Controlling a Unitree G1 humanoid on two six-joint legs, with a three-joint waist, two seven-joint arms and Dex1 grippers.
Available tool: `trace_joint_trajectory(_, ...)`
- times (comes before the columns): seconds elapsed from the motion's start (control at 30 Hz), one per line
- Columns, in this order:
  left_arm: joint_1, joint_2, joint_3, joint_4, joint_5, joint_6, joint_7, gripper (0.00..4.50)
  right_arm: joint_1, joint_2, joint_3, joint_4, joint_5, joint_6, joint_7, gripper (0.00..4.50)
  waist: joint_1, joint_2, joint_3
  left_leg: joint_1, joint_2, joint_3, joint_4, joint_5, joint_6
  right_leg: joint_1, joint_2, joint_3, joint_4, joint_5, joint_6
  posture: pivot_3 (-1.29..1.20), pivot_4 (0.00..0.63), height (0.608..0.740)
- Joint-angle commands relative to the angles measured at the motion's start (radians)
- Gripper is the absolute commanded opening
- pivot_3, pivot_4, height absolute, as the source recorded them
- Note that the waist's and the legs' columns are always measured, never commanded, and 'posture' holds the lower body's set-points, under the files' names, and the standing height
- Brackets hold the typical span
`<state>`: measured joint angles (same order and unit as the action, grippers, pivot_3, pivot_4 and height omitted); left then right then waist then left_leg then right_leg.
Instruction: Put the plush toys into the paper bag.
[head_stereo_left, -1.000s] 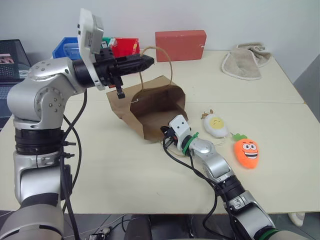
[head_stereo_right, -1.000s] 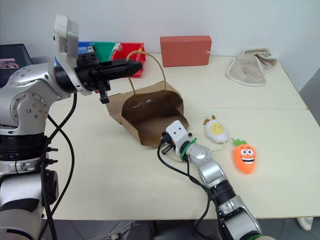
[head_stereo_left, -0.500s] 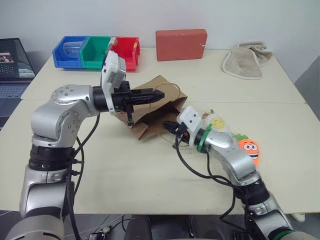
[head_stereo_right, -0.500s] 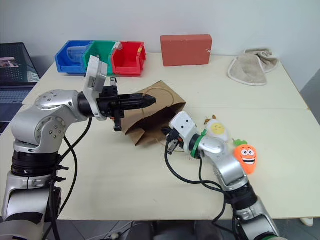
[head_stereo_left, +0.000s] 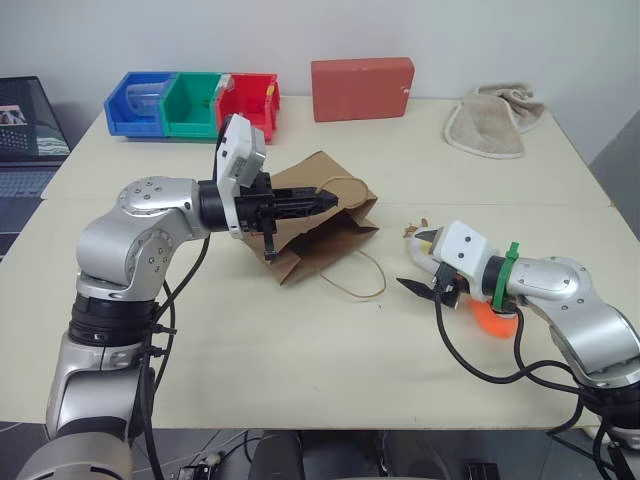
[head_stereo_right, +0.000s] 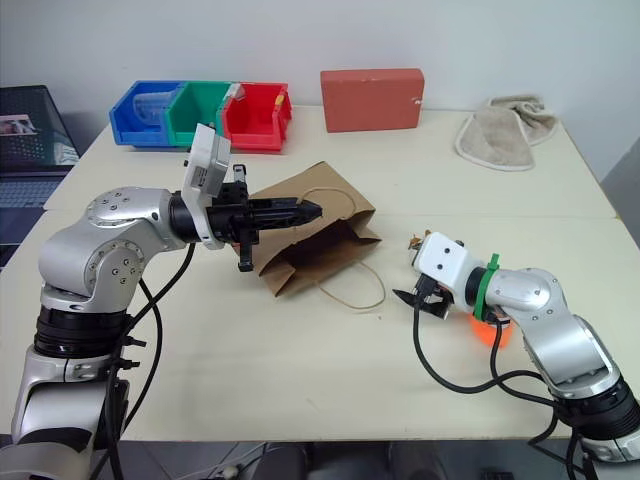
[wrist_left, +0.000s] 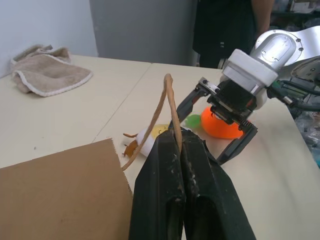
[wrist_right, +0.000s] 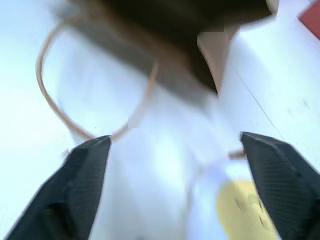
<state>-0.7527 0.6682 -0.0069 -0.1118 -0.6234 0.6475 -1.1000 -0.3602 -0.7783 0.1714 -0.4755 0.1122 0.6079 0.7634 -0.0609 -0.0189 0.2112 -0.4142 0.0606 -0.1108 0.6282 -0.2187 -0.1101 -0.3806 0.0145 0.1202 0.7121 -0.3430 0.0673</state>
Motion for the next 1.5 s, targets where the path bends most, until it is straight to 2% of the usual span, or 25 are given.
trace_joint_trajectory(0.03,-0.015,0.001,0.017,-0.026,-0.002,-0.010,0.004,0.00,0.040,-0.064,0.032,0.104,-0.137,-0.152,-0.034,4.17,0.002,0.000,0.000,0.000,0.000,0.000,0.000,0.000,0.000,0.000,0.000,0.000,0.000,0.000,0.000,0.00,0.150,0.740)
trace_joint_trajectory(0.1,-0.017,0.001,0.018,-0.024,0.000,-0.013,0.005,0.00,0.046,-0.076,0.066,0.187,-0.217,-0.254,-0.065,4.17,0.003,0.000,0.000,0.000,0.000,0.000,0.001,0.000,0.000,0.000,0.000,0.000,0.000,0.000,0.000,0.00,0.150,0.740)
trace_joint_trajectory(0.2,-0.018,0.007,0.022,-0.024,-0.002,-0.009,0.002,0.00,0.040,-0.025,0.058,0.259,-0.227,-0.292,-0.097,4.17,0.001,0.000,0.000,0.000,-0.001,0.000,0.001,0.000,0.000,0.000,0.000,0.000,0.000,0.000,0.000,0.00,0.150,0.740)
trace_joint_trajectory(0.3,-0.020,0.018,0.027,-0.023,0.000,-0.008,-0.001,0.00,0.034,-0.026,0.068,0.308,-0.281,-0.349,-0.106,3.57,0.000,0.000,0.000,0.000,0.000,0.000,0.001,0.000,0.000,0.000,0.000,0.000,0.001,0.000,0.000,0.00,0.150,0.740)
trace_joint_trajectory(0.63,-0.020,0.030,0.033,-0.019,-0.002,-0.007,-0.001,0.00,-0.004,-0.010,0.028,0.350,-0.295,-0.402,-0.091,0.05,0.004,0.000,0.000,0.000,0.000,0.000,0.002,0.000,0.000,0.001,0.000,0.000,0.001,0.000,0.000,0.00,0.150,0.740)
trace_joint_trajectory(0.67,-0.022,0.031,0.035,-0.018,-0.004,-0.005,-0.002,0.00,-0.001,-0.025,0.020,0.329,-0.273,-0.410,-0.057,0.02,0.004,0.000,0.000,0.000,0.000,0.000,0.002,0.000,0.000,0.001,0.000,0.000,0.001,0.000,0.000,0.00,0.150,0.740)
trace_joint_trajectory(0.8,-0.030,0.036,0.039,-0.010,-0.009,0.000,-0.008,0.00,0.006,-0.136,-0.057,0.095,-0.025,-0.335,0.212,0.02,0.005,0.001,0.001,0.000,-0.001,0.000,0.001,0.000,0.000,0.001,0.000,0.000,0.001,0.000,0.000,0.00,0.150,0.740)
trace_joint_trajectory(0.87,-0.034,0.037,0.039,-0.010,-0.013,0.004,-0.009,0.00,-0.026,-0.160,-0.092,0.004,0.094,-0.238,0.274,0.02,0.004,0.001,0.001,0.000,0.000,-0.001,0.001,0.000,0.000,0.001,0.000,-0.001,0.001,0.000,0.000,0.00,0.150,0.740)
trace_joint_trajectory(0.93,-0.037,0.037,0.039,-0.011,-0.017,0.008,-0.013,0.00,-0.063,-0.154,-0.089,-0.047,0.146,-0.174,0.286,0.02,0.002,0.001,0.001,0.000,0.000,-0.001,0.001,0.000,0.000,0.001,0.000,-0.001,0.001,0.000,0.000,0.00,0.150,0.740)
trace_joint_trajectory(1.13,-0.042,0.039,0.039,-0.022,-0.036,0.027,-0.024,0.00,-0.196,0.016,0.036,-0.024,0.098,-0.096,0.181,0.02,0.003,0.000,0.000,0.001,0.000,-0.001,0.002,0.000,0.000,0.001,0.000,-0.001,0.002,0.000,0.000,0.00,0.150,0.740)
trace_joint_trajectory(1.27,-0.052,0.027,0.044,-0.025,-0.050,0.036,-0.017,0.00,-0.321,0.173,0.201,0.200,-0.071,-0.197,0.100,0.02,0.003,0.000,0.000,0.001,0.000,-0.001,0.002,0.000,0.000,0.001,0.000,-0.001,0.001,0.000,0.000,0.00,0.150,0.740)
trace_joint_trajectory(1.5,-0.048,0.008,0.045,-0.041,-0.066,0.050,0.001,0.00,-0.400,0.338,0.268,0.361,-0.174,-0.248,0.031,0.02,0.004,0.000,0.000,-0.003,0.000,-0.002,0.001,0.002,-0.003,-0.003,-0.001,-0.002,0.001,0.000,0.000,0.00,0.150,0.740)
